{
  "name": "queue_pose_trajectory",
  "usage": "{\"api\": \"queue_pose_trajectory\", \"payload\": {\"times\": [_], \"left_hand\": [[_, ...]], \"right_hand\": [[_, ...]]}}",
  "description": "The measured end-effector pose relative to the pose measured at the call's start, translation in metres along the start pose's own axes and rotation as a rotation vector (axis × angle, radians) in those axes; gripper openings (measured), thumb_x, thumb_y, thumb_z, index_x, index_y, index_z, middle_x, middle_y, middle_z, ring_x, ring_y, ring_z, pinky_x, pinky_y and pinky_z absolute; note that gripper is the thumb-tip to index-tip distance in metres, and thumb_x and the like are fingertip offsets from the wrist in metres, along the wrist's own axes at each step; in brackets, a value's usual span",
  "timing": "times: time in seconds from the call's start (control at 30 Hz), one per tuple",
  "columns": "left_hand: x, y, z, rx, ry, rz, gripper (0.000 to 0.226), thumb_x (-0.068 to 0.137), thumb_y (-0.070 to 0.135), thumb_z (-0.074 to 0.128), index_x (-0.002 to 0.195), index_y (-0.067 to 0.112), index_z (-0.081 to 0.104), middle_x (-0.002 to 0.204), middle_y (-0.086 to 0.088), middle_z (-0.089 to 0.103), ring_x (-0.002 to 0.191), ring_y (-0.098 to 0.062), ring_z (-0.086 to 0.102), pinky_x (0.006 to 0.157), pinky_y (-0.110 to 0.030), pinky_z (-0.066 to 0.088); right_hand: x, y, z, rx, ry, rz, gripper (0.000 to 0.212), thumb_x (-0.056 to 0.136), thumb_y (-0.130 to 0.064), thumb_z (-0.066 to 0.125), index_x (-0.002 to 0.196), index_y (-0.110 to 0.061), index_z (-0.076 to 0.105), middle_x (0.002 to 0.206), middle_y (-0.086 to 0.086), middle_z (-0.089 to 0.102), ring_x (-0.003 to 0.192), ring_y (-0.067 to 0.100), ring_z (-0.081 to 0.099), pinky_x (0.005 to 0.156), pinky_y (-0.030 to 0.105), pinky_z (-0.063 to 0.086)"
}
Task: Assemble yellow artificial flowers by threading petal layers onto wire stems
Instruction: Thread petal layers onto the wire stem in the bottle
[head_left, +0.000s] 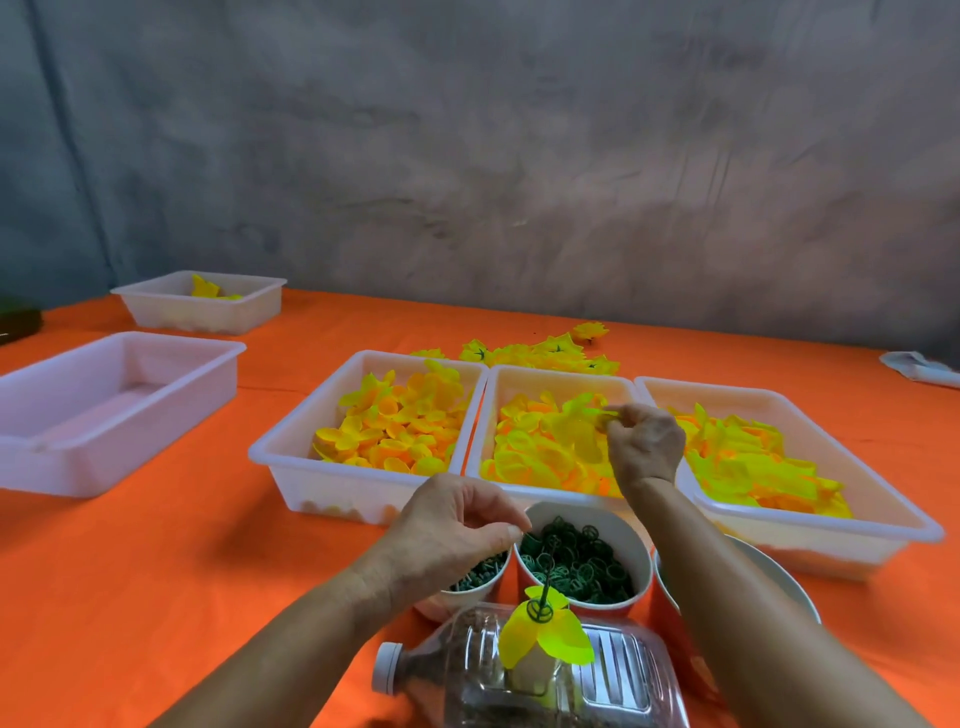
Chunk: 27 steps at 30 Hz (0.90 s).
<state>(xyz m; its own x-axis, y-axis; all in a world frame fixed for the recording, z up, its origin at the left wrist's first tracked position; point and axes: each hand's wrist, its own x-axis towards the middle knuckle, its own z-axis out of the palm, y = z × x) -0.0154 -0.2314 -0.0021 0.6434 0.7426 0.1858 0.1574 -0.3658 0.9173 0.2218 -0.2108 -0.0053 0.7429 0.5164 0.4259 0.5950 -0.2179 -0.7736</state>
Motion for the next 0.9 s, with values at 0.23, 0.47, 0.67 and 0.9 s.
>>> {"api": "queue_pose_trajectory", "payload": {"times": [0.23, 0.47, 0.67, 0.9], "left_hand": [[0.003, 0.006, -0.004, -0.004, 0.033, -0.003, 0.012, 0.085, 0.003, 0.065, 0.085, 0.011, 0.074, 0.086, -0.007, 0.074, 0.085, -0.014, 0.068, 0.080, -0.022, 0.051], [0.003, 0.006, -0.003, -0.011, 0.012, -0.003, 0.011, 0.084, 0.004, 0.066, 0.084, 0.011, 0.074, 0.086, -0.008, 0.074, 0.084, -0.016, 0.068, 0.081, -0.027, 0.052], [0.008, 0.008, -0.003, -0.034, 0.030, 0.006, 0.012, 0.085, 0.005, 0.066, 0.079, 0.014, 0.073, 0.071, 0.000, 0.072, 0.066, 0.000, 0.061, 0.065, -0.012, 0.046], [0.012, 0.004, 0.005, -0.047, 0.021, -0.005, 0.010, 0.085, 0.008, 0.066, 0.080, 0.012, 0.073, 0.070, 0.001, 0.069, 0.068, -0.008, 0.061, 0.072, -0.024, 0.050]], "right_hand": [[0.005, 0.005, -0.001, 0.246, 0.048, 0.183, 0.020, 0.085, -0.018, 0.067, 0.085, 0.001, 0.066, 0.075, 0.015, 0.056, 0.072, 0.024, 0.048, 0.062, 0.034, 0.034], [0.002, 0.005, -0.007, 0.424, 0.024, 0.253, 0.013, 0.080, -0.003, 0.068, 0.086, -0.010, 0.059, 0.089, 0.014, 0.059, 0.087, 0.032, 0.059, 0.077, 0.051, 0.052], [-0.002, -0.001, -0.020, 0.664, -0.075, 0.308, 0.019, 0.079, 0.008, 0.064, 0.079, -0.010, 0.058, 0.073, 0.008, 0.057, 0.067, 0.020, 0.054, 0.059, 0.031, 0.048], [-0.005, -0.002, -0.026, 0.784, -0.113, 0.391, 0.025, 0.081, 0.005, 0.065, 0.071, -0.015, 0.056, 0.070, 0.004, 0.057, 0.061, 0.013, 0.053, 0.051, 0.022, 0.047]]}}
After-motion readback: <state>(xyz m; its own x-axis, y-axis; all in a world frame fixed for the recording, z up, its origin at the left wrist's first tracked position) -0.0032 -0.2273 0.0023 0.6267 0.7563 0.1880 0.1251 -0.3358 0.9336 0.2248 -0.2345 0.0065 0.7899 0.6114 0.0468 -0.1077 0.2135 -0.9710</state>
